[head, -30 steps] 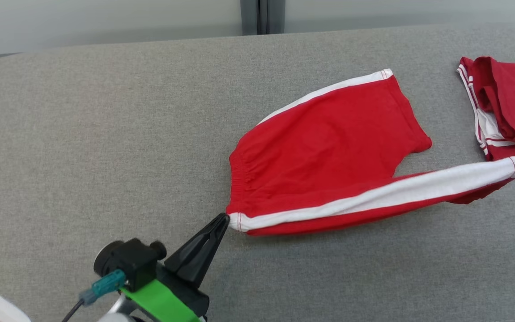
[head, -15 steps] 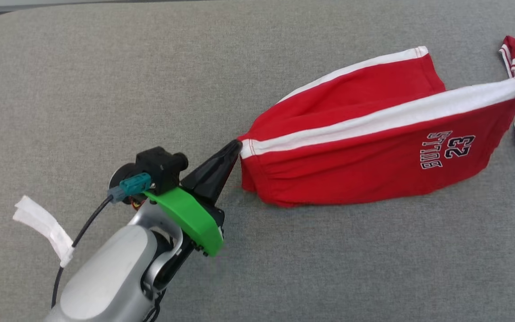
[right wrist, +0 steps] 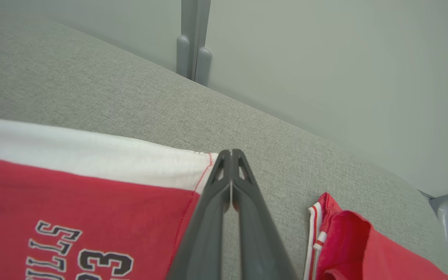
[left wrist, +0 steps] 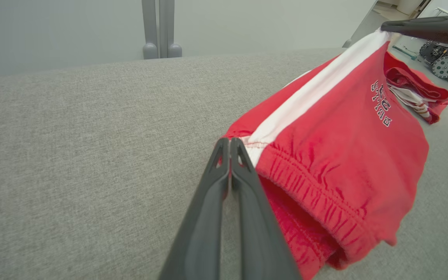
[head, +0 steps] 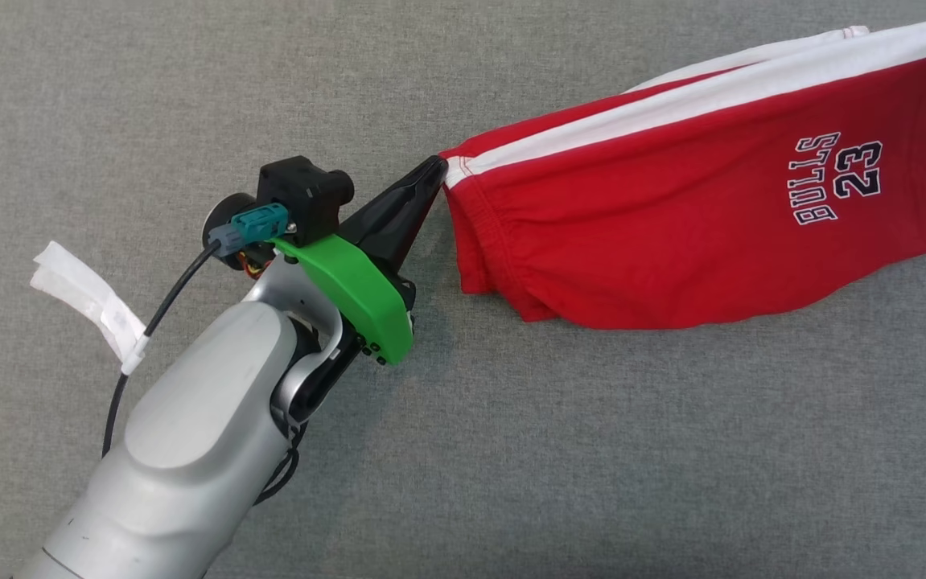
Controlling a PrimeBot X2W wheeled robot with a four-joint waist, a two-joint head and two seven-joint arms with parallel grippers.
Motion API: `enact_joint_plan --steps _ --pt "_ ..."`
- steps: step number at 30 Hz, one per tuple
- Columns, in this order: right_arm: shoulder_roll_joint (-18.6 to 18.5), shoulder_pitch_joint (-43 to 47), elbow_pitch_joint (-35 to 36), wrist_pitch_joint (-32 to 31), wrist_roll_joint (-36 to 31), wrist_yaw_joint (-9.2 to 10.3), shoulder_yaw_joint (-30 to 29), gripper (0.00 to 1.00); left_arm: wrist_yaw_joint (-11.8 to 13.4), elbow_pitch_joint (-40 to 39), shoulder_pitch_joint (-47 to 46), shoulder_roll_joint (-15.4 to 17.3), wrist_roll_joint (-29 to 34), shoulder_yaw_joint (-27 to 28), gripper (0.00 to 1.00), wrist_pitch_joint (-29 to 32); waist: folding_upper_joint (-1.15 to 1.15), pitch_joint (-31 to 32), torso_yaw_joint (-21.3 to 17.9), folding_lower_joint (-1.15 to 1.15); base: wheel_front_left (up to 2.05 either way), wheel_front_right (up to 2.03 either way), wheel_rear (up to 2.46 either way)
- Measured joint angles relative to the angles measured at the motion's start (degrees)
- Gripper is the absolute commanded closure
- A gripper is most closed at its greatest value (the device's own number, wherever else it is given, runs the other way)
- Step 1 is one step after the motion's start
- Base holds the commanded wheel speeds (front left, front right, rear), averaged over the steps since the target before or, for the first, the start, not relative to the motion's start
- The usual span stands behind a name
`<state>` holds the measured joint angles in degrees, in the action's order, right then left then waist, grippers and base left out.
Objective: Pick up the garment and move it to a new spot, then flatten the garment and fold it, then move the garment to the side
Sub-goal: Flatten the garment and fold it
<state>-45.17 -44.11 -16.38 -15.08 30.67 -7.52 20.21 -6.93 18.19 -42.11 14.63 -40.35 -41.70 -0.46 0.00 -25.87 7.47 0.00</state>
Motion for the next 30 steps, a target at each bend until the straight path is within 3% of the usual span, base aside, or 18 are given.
enact_joint_plan --steps 5,6,8,9,10,11,13,20,24,25,30 --pt "1.58 -4.58 -6.01 2.61 0.58 0.00 4.12 1.00 -0.16 2.79 -2.14 -0.59 0.66 -1.01 1.00 -2.02 0.00 -1.63 0.78 0.00 0.00 0.00 0.00" --pt "2.04 -5.87 -7.61 3.64 0.87 0.00 5.23 0.92 -0.20 3.53 -2.59 -0.78 0.65 -1.51 1.00 -2.63 0.00 -1.95 0.78 0.00 0.00 0.00 0.00" --pt "2.64 -7.12 -9.33 4.97 1.09 0.00 6.15 0.54 -0.36 4.30 -3.30 -0.97 0.65 -2.25 1.00 -3.24 0.00 -2.25 0.69 0.00 0.00 0.00 0.00" --pt "2.89 -7.55 -9.95 5.56 1.21 0.00 6.38 0.00 -0.37 4.61 -3.59 -1.03 0.64 -2.44 1.00 -3.60 0.00 -2.34 0.63 0.00 0.00 0.00 0.00" --pt "3.21 -8.07 -10.68 6.39 1.37 0.00 6.66 0.00 -0.38 5.06 -3.91 -1.07 0.59 -2.60 0.86 -3.76 0.00 -2.41 0.54 0.00 0.00 0.00 0.00" --pt "3.44 -8.49 -11.31 7.28 1.52 0.00 7.02 0.00 -0.38 5.52 -4.15 -1.07 0.56 -2.71 0.62 -4.32 0.00 -2.44 0.44 0.00 0.00 0.00 0.00" --pt "3.83 -9.14 -12.29 9.16 1.68 0.00 7.43 0.00 -0.38 6.32 -4.41 -1.09 0.56 -2.59 0.00 -5.04 0.00 -2.30 0.32 0.00 0.00 0.00 0.00" --pt "5.42 -7.75 -12.57 16.52 4.59 0.00 7.88 0.00 2.80 5.97 -2.08 0.33 0.23 -0.70 0.00 -8.49 0.00 0.44 -0.05 0.00 0.00 0.00 0.00" --pt "7.26 -2.46 -11.14 19.41 6.02 0.00 7.68 0.00 7.94 2.50 3.29 3.08 2.03 1.18 0.00 -12.28 0.00 3.13 -0.38 0.00 0.00 0.00 0.00" --pt "8.14 0.28 -10.88 20.39 6.16 0.00 7.12 0.00 10.22 0.41 6.81 4.11 2.14 2.79 0.00 -13.40 0.00 4.52 -0.58 0.00 0.00 0.00 0.00" --pt "11.21 7.04 -12.85 21.74 7.14 0.00 2.59 0.00 15.59 -7.02 15.69 5.60 5.73 8.84 0.00 -14.41 0.00 7.97 -0.70 0.00 0.00 0.00 0.00"
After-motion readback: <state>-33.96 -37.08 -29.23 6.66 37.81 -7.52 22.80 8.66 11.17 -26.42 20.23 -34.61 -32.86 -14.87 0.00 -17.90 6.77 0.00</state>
